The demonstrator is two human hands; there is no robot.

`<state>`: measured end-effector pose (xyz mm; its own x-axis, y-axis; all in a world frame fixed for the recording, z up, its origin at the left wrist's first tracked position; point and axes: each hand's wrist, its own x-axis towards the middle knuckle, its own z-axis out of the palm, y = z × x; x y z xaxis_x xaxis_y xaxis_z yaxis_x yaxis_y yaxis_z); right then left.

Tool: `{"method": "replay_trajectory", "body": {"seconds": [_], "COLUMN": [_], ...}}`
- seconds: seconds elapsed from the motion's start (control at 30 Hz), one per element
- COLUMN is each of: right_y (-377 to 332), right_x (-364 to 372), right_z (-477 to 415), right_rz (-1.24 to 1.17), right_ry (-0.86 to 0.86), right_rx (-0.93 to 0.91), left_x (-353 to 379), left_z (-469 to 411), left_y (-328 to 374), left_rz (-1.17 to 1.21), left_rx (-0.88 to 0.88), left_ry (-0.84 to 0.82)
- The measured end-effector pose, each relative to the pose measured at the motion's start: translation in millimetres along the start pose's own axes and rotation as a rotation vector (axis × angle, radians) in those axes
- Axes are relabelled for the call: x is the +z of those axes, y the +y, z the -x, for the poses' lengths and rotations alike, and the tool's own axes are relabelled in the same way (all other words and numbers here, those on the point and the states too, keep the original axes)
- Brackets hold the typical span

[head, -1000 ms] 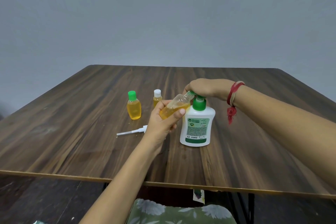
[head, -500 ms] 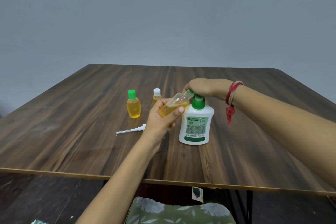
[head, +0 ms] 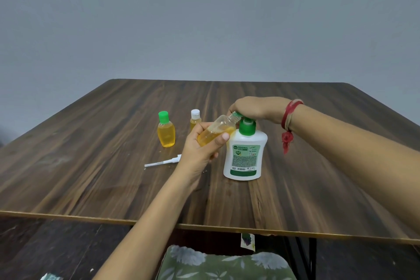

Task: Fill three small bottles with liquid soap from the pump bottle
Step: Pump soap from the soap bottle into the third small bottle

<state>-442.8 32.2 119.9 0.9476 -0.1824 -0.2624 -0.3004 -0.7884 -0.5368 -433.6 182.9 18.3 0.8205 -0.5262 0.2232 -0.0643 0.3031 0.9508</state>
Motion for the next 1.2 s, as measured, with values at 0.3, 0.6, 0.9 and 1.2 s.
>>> {"method": "replay_trajectory", "body": {"seconds": [0.3, 0.6, 0.9, 1.2], "right_y": [-0.3, -1.9, -3.4, -0.5], "right_x": [0.3, 2.5, 2.7, 2.7], "right_z": [-2.9, -2.6, -1.9, -5.3], "right_rz": [0.029, 0.017, 0.019, 0.001], "right_ry": [-0.021, -0.002, 0.013, 0.019], "right_rx": [-0.003, 0.011, 0.024, 0.046], "left_x": [-1.2, 2.3, 0.9, 0.2], "left_z": [-2.0, -0.5, 0.1, -1.6], "left_y": [2.3, -0.2, 0.1, -2.3], "left_rz": [-0.013, 0.005, 0.007, 0.002], "left_rx": [-0.009, -0.015, -0.02, -0.017], "left_ry": [0.012, 0.015, 0.018, 0.006]}}
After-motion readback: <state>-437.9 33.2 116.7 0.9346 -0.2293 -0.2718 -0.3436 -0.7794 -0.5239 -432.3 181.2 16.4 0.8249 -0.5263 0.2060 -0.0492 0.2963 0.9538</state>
